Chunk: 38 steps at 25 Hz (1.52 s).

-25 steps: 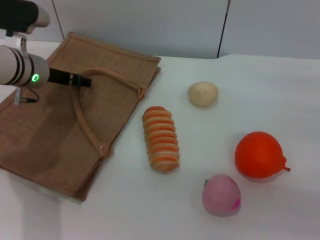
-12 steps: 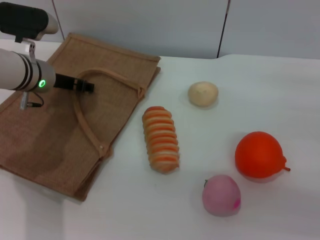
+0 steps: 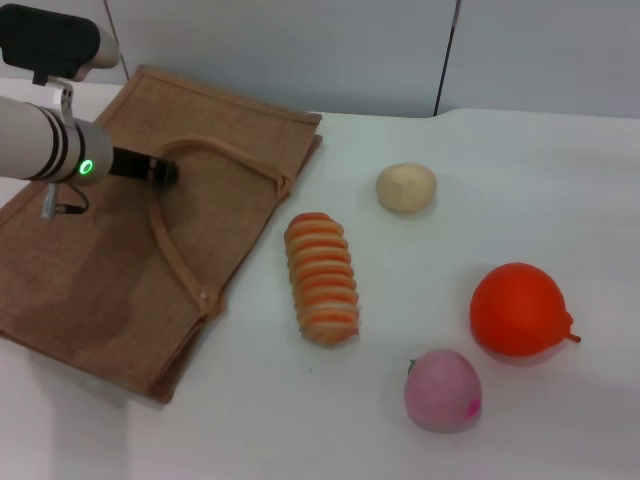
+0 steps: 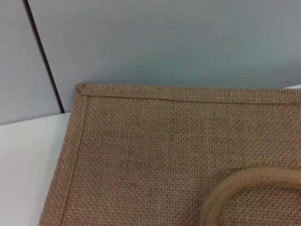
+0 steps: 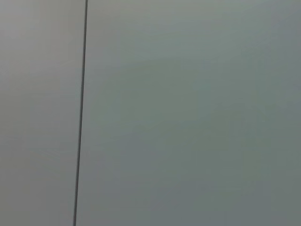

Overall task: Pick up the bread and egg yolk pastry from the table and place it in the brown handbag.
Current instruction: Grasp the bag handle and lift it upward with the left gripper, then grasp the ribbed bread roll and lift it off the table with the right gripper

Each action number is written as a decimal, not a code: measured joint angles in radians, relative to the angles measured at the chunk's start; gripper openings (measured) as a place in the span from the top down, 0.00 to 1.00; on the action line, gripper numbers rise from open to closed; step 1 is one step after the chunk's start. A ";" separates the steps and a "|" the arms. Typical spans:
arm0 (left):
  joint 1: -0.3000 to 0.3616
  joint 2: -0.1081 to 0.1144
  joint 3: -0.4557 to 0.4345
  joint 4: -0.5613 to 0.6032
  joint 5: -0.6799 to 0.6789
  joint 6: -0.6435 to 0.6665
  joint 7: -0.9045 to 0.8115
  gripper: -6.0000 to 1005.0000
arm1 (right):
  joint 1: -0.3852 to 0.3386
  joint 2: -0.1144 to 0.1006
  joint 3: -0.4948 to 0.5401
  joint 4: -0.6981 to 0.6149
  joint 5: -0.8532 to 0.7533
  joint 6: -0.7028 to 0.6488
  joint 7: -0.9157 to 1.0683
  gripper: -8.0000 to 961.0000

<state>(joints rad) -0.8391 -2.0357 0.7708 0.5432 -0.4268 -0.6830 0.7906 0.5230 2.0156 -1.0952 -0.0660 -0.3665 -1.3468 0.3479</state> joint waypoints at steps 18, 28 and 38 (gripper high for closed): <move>0.055 0.000 -0.009 0.016 -0.284 0.011 0.159 0.88 | -0.003 0.000 -0.006 0.001 -0.006 0.000 0.001 0.12; 0.236 0.007 -0.017 0.089 -0.917 -0.271 0.563 0.88 | 0.012 -0.011 -0.078 -0.014 -0.134 -0.009 0.124 0.12; 0.287 0.008 -0.239 -0.001 -1.130 -0.590 0.859 0.88 | 0.033 -0.049 -0.083 -0.286 -0.722 0.096 0.642 0.12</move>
<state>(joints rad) -0.5526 -2.0279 0.5313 0.5426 -1.5567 -1.2733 1.6494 0.5560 1.9665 -1.1782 -0.3516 -1.0890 -1.2503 0.9897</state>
